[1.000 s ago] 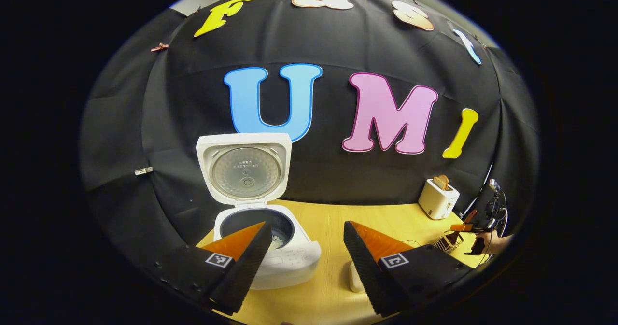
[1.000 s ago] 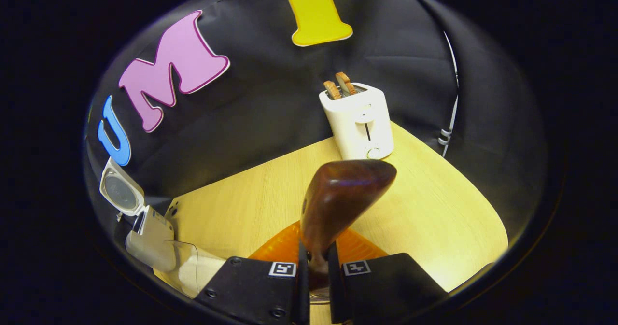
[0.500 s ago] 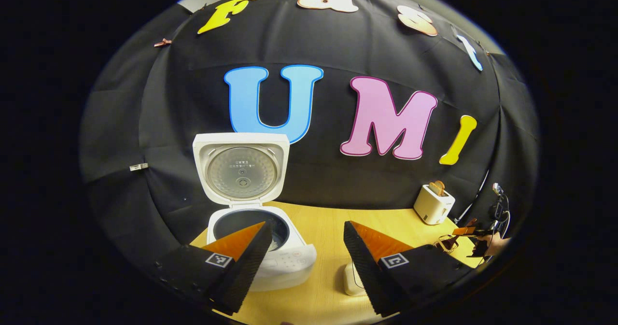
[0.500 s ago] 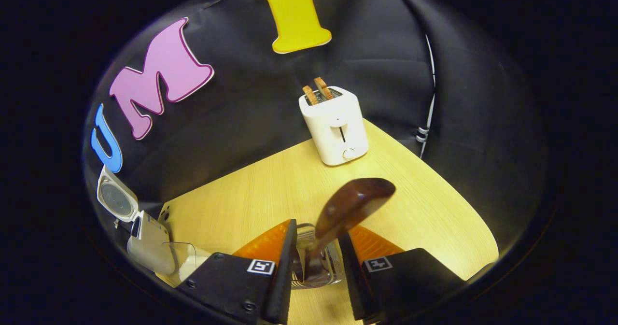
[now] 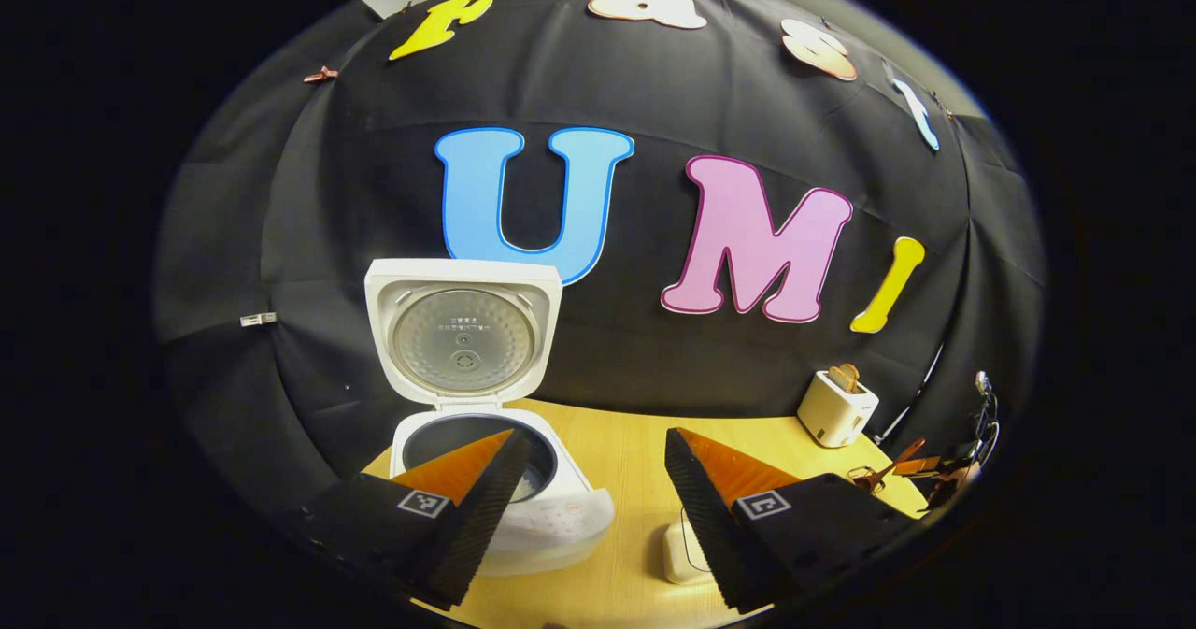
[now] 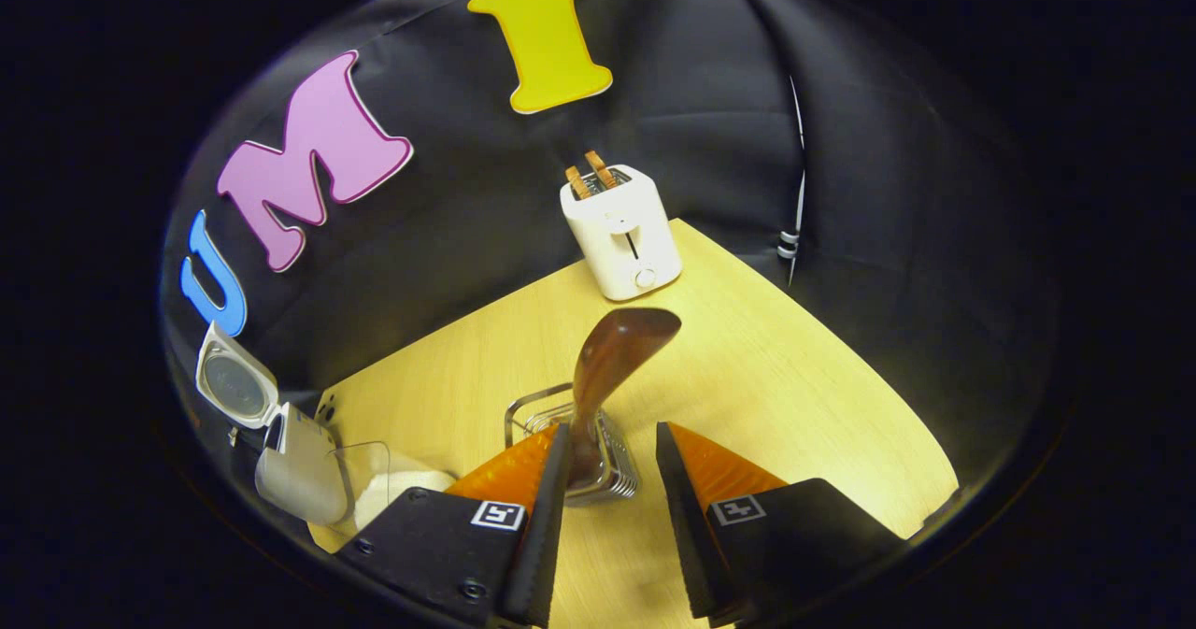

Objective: Close the left gripper, press the button to open the rice cooker; take a wooden spoon from the chopstick holder with the right hand, scoop a spoonful of rice and pour it into the rice cooker, then put the wooden spoon back into the chopstick holder.

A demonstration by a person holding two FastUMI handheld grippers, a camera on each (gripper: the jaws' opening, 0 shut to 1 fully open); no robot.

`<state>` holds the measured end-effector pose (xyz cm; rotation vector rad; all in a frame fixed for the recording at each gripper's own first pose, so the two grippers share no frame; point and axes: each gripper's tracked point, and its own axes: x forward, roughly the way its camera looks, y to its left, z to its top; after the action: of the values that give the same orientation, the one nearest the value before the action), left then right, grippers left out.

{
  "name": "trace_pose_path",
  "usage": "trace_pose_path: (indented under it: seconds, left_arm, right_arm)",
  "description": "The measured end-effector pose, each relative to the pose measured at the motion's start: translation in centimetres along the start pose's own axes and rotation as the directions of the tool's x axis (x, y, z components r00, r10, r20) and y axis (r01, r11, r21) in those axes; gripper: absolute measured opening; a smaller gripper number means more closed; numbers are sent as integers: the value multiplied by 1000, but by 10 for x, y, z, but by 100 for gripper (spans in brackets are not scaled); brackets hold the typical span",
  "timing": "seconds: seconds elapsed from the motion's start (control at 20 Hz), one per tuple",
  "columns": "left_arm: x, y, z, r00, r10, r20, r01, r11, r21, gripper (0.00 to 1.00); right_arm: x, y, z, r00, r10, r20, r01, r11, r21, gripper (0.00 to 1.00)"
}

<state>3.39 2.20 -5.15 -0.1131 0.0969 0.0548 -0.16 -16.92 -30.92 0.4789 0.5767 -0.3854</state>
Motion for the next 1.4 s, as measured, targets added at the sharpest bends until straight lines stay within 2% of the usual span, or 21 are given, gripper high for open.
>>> trace_pose_path:
  seconds: [0.2, 0.55, 0.6, 0.65, 0.7, 0.85, 1.0, 1.15, 1.3, 1.35, 1.4]
  left_arm:
    - [11, 10, 7, 1000, -2, 16, 2, 1000, 3, 95]
    - [35, 33, 38, 998, 8, 68, -9, 1000, 6, 95]
    - [40, 37, 43, 997, 15, 72, -16, 1000, 11, 95]
    - [45, 42, 48, 997, 19, 75, -20, 1000, 17, 95]
    - [50, 46, 52, 997, 24, 74, -26, 999, 22, 95]
    - [64, 60, 67, 996, 41, 79, -42, 999, 23, 95]
    - [76, 73, 97, 990, 60, 131, -65, 997, 39, 95]
    - [95, 94, 130, 980, 92, 177, -103, 993, 53, 95]
    - [116, 110, 158, 969, 113, 218, -129, 990, 59, 95]
    - [125, 113, 168, 967, 118, 225, -137, 988, 69, 95]
    - [133, 120, 173, 965, 128, 229, -149, 986, 76, 95]
  right_arm:
    - [-27, 21, -8, 999, 37, 6, -37, 999, -11, 57]
    - [-59, 97, -12, 984, 176, 6, -174, 978, -115, 59]
    - [-61, 109, -11, 982, 191, 2, -189, 972, -139, 45]
    - [-64, 122, -10, 978, 207, 1, -204, 964, -169, 46]
    - [-67, 132, -7, 976, 217, 2, -212, 955, -206, 61]
    - [-76, 164, -2, 966, 258, 11, -242, 919, -312, 61]
    - [-87, 184, -1, 956, 291, 27, -255, 877, -407, 64]
    - [-96, 198, -8, 949, 314, 17, -272, 848, -455, 68]
    - [-100, 204, -17, 946, 324, -4, -289, 838, -462, 71]
    - [-102, 206, -18, 945, 326, -8, -293, 837, -463, 58]
    - [-103, 207, -20, 944, 330, -9, -297, 835, -464, 71]
